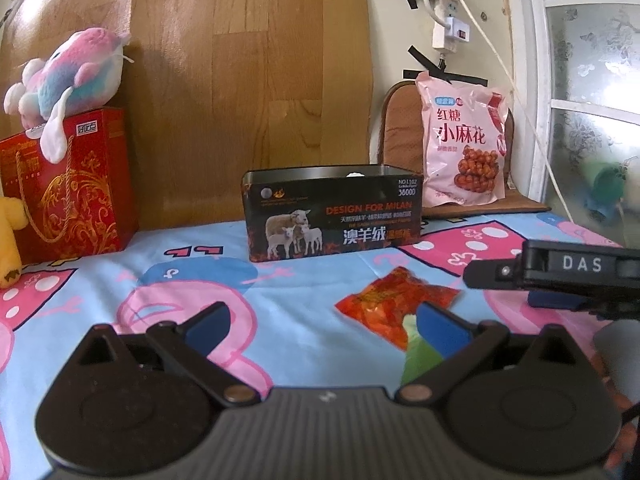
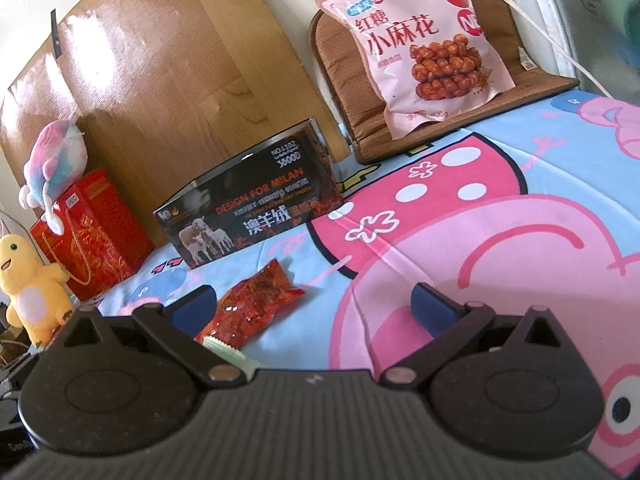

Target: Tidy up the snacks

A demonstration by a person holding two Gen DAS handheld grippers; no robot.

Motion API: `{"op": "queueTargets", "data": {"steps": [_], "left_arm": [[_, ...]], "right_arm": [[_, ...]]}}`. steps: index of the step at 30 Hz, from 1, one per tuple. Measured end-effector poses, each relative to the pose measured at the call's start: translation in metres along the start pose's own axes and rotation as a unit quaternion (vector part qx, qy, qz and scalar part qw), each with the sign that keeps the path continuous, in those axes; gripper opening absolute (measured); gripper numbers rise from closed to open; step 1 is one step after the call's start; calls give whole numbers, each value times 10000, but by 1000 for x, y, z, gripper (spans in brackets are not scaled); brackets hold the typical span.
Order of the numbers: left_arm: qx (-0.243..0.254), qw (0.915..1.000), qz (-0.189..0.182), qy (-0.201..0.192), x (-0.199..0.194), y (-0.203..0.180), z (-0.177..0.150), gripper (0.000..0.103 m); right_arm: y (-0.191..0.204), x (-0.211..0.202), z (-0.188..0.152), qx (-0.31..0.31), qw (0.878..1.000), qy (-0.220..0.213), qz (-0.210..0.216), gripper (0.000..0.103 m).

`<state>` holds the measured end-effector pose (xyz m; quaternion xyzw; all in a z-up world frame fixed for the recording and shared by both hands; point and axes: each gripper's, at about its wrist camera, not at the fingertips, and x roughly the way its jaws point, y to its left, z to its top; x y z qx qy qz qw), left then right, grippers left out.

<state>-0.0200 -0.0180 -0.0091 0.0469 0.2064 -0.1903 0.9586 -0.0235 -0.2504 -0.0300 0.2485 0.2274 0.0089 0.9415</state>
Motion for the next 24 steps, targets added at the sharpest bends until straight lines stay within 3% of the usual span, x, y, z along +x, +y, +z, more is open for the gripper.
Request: {"op": "queueTargets", "data": {"steps": [7,14,19,23,24], "left_arm": [[-109,9999,-28,25,0,3,1,103],[-355,9992,0,174,5,11,2,103],[-452,9987,21,244,7,14,2,103],[-536,9980,42,329,10,17,2,103],[-563,9978,44,349,10,18,3,103]], "right_arm": [[4,2,0,-256,9995,163,124,102],[10,2,-1,-482,9982,298,206,88],[16,4,-3,-715,9960,451,295,59],[24,7,-7,-1036,9916,637,448,20],[26,8,-8,-1126,9899,687,512,16]]}}
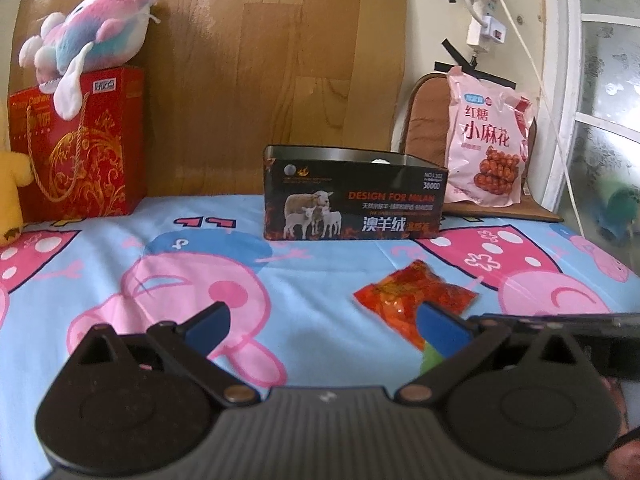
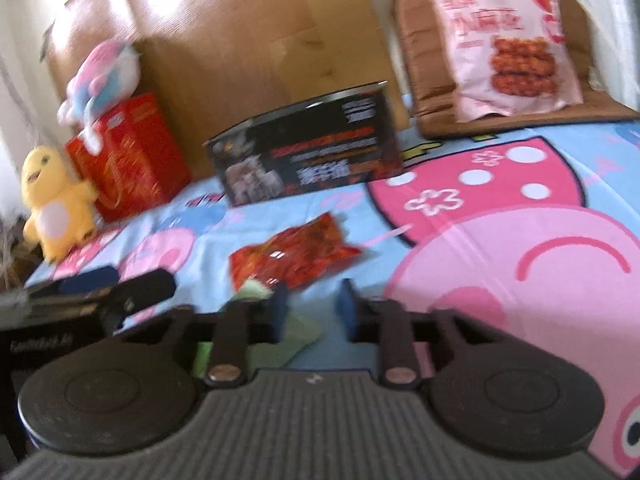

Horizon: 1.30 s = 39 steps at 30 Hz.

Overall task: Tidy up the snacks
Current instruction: 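Grasp the light green packet with the right tool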

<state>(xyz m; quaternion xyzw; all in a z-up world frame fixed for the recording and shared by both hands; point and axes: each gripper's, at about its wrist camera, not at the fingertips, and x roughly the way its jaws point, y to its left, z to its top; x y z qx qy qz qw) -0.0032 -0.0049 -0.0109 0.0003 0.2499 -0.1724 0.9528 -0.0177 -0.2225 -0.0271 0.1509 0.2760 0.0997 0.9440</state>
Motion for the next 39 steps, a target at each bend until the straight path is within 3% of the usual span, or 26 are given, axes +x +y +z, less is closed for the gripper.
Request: {"op": "queueTargets", "data": {"steps": [3,19,28,33,39], "left_arm": [[-78,10000,2,52,1,3,0,103],[-233,9996,-94,83,2,8,1,103],[-528,9983,-114,232,6,17,2,103],[-532,9982,-120,251,6,17,2,103],[-577,9979,-106,274,7,18,2,103]], "right_arm": [[5,0,-1,-185,9998,26,69,13],[1,1,0,11,9999,49,108,18],[3,-13,-3,-21,10000,21,15,43],[16,-21,-10,-387,9984,220,339,72],[43,-11,-16,-1053,9910,362,738,75]]}}
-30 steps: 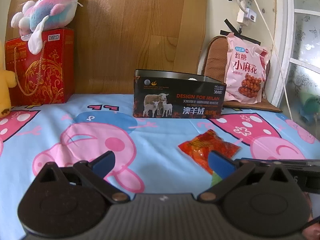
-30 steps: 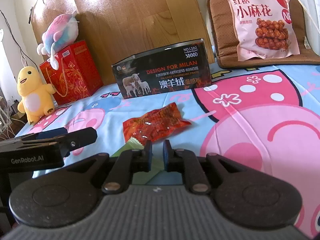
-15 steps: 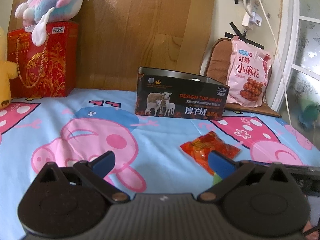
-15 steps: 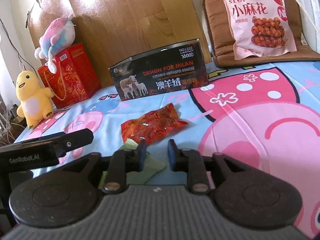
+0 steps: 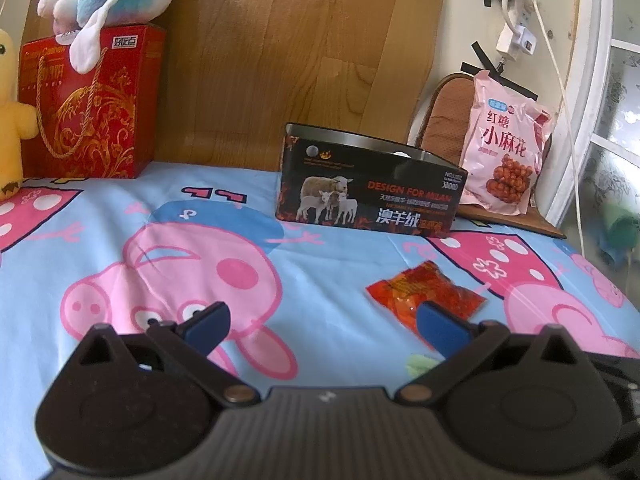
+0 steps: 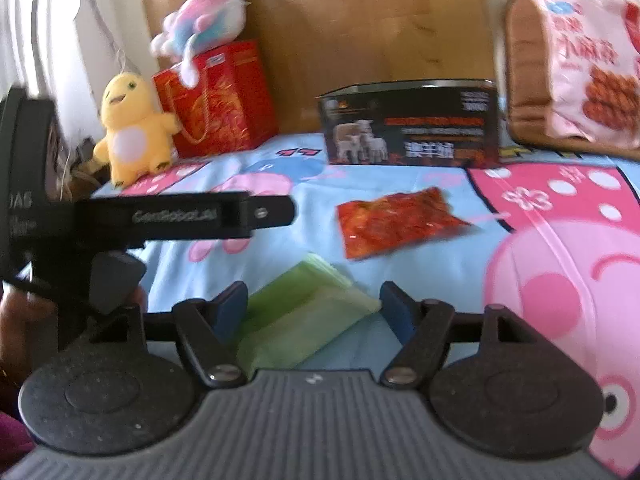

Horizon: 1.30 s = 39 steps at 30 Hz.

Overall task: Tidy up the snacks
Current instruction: 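Grasp the light green packet with the right tool, then lift the light green packet with the right tool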

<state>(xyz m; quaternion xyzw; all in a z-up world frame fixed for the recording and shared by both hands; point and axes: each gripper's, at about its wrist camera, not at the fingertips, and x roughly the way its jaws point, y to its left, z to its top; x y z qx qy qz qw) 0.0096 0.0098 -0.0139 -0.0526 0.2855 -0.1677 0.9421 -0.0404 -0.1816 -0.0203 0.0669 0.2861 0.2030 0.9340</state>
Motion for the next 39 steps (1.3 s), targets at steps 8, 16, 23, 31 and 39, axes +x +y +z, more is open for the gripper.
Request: {"op": "queueTargets", "data": {"steps": [8,16,23,31,39], "left_arm": [[-43,10000,7,22,1,1,0,103],[-80,10000,20,36,2,2,1,103],[-169,9998,30,55,3,4,1,103],[-373,9993,-78,-68,0,10,3,103],[-480,9988,26,-33,1,13,2,103]], "right_arm": [[-8,-4,3,201,9993,-252,-196,36],[-22,-2,4,534,9974,-212,-434,3],[-38,-13,3,1019,9943,-208,-236,27],[-2,-8,-4,144,9980,121,605,79],[17,-7,-5,-591,9979,-56,243,49]]}}
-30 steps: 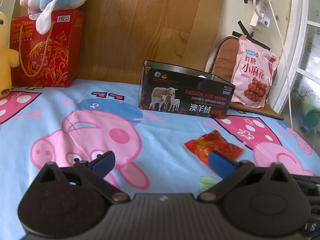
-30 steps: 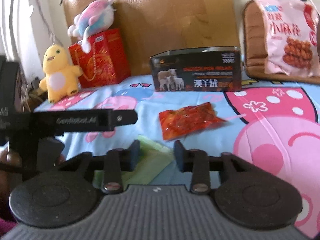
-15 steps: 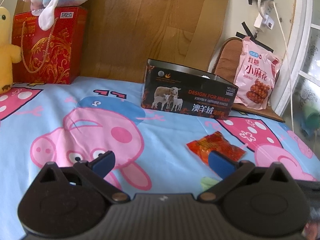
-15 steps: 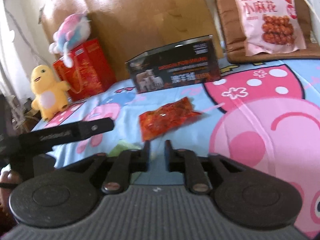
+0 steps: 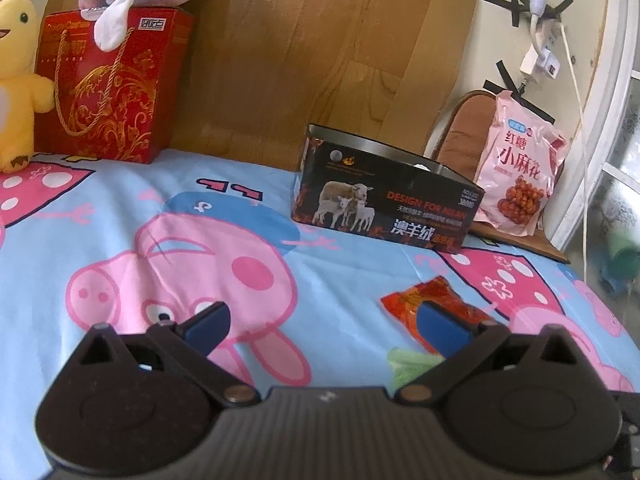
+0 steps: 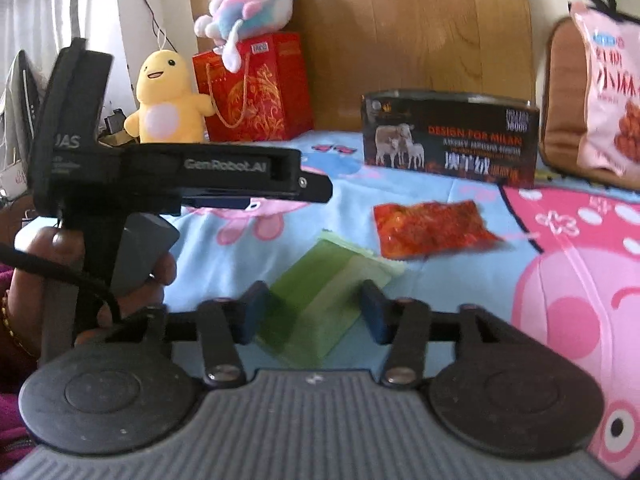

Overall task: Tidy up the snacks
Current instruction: 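Lift the light green packet with the right tool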

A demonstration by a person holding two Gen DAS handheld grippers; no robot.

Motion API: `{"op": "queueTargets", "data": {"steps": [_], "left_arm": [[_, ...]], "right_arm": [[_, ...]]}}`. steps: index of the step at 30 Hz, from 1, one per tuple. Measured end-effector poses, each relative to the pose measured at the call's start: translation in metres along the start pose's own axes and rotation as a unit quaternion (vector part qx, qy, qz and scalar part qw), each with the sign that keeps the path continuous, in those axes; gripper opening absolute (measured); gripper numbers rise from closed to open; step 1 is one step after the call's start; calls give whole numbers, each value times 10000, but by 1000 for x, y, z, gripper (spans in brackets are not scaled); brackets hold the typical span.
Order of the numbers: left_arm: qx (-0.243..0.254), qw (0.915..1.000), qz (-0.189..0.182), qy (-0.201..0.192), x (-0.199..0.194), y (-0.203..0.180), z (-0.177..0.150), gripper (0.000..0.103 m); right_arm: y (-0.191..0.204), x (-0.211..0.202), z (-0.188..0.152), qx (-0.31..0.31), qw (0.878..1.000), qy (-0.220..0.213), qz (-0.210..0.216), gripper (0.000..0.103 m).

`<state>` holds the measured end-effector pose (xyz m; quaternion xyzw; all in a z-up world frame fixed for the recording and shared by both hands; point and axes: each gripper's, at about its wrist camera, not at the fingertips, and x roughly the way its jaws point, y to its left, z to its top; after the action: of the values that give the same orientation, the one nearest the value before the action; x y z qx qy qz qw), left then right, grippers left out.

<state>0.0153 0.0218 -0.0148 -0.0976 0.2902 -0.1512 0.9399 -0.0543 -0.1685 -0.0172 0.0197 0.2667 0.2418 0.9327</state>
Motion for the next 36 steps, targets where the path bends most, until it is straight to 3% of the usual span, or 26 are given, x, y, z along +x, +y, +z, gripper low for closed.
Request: {"op": "queueTargets", "data": {"steps": [9,15,17,19,23,30,36], "left_arm": [[8,10000,12,-3,0,0,0,103],[87,9999,-82,-90,-3,-2,0,103],[99,9999,-55,-83,-3,-2,-1,103],[111,9999,-27,-77,-2,-2,-1,103],[184,9997,58,-164,-3,-5,-2,103],[508,9963,400,-561,-12,-18,-7,103],[1059,9835,834,-1206,-30,-37,-20,103]], "right_arm": [[-24,-15,1,528,9960,-532,-495,46],[-28,-10,7,714,9943,-635,-471,45],[-26,-1,9,679,9958,-488,-375,51],[-23,3,7,678,9959,-442,-413,64],[-32,2,5,1033,9934,-423,-279,69],[-42,-5,0,1428,9880,-571,-154,73],[-44,-10,0,1439,9870,-711,16,77]]}}
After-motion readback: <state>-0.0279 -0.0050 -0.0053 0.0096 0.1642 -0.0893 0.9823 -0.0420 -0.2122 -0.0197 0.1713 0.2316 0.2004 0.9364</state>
